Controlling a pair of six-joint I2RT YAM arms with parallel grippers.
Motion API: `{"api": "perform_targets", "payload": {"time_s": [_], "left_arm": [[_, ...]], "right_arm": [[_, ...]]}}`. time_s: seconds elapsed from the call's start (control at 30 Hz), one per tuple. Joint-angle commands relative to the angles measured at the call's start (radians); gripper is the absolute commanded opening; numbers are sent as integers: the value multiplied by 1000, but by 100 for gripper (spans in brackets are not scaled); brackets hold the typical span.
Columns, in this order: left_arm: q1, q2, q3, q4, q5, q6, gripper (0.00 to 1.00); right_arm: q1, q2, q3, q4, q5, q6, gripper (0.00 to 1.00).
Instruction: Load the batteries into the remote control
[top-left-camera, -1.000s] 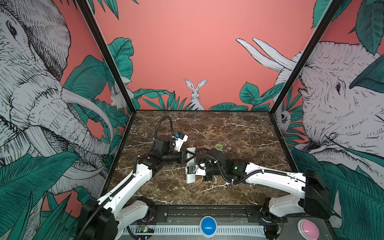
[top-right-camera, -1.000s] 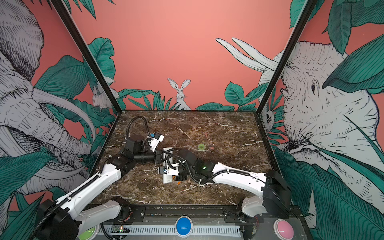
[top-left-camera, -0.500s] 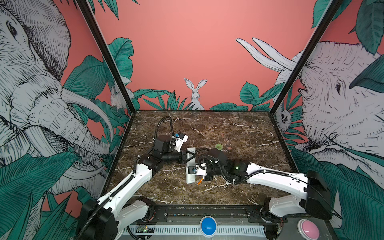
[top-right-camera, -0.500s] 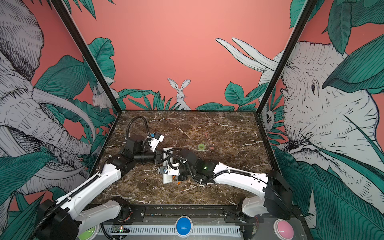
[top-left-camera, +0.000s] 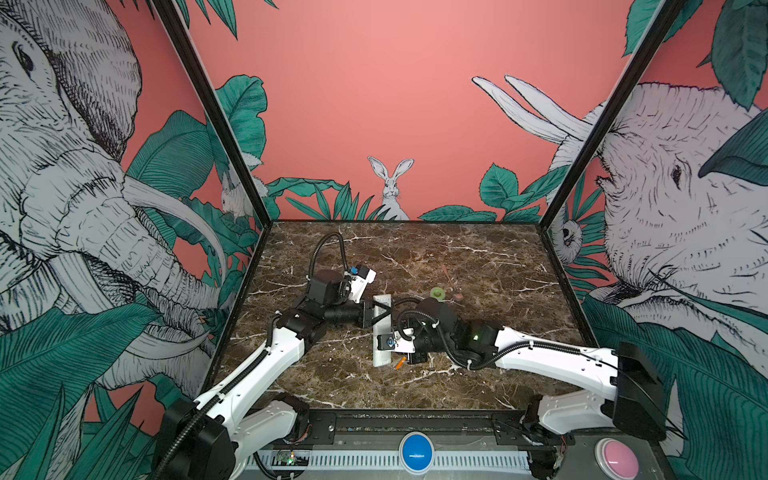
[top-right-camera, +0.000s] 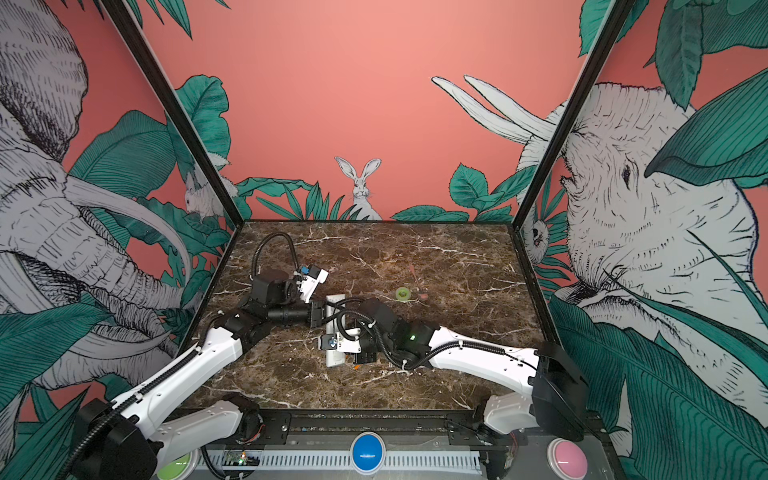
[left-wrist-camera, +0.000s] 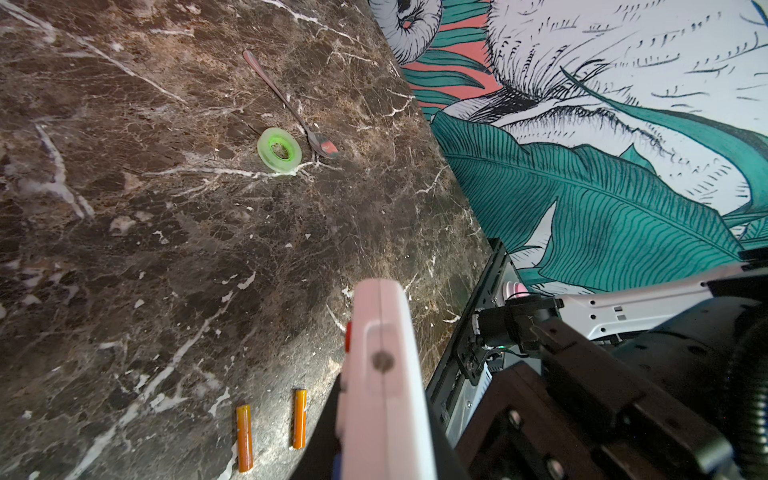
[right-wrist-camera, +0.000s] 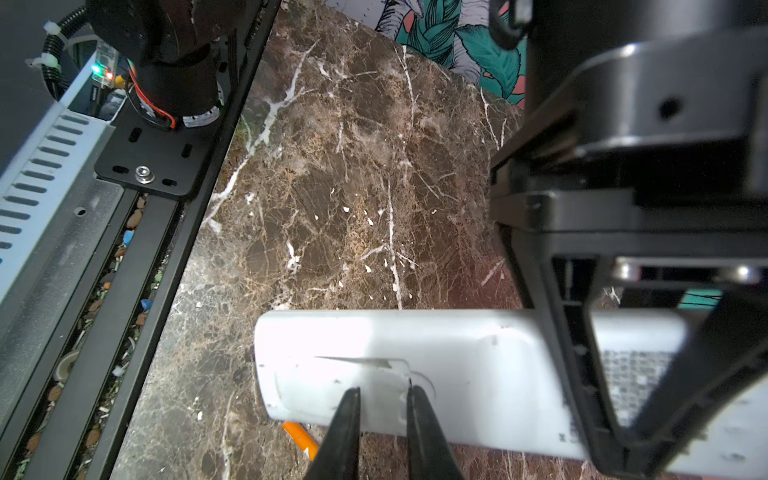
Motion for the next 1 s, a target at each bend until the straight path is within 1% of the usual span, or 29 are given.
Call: {"api": "perform_targets", "payload": {"time_s": [0.0,0.17,0.33,0.43,0.63,0.77,0.97], "left_arm": [[8,-30,26,97,-7,-9,0],[8,-30,26,98,-6,-8,0],[8,-31,25,99,-5,-8,0],[8,-26,26,99,-4,-8,0],[8,-24,25,100,-3,-10,0],[7,-24,22,106,-5,-16,0],[8,-28,11,122,-35,-35,0]], "right_arm": [[15,-10,-25,-55,-52,-3,20],[16,-3,-22,-55,-45,-3,22],[16,-7,-27,-43,-38,-2,33],[15,-13,-32,-31,-34,0,41],[16,-27,-41,-6,-22,7,55],[15,-46,-56,17,-10,15,61],[15,-64,-50,26,17,52,66]]}}
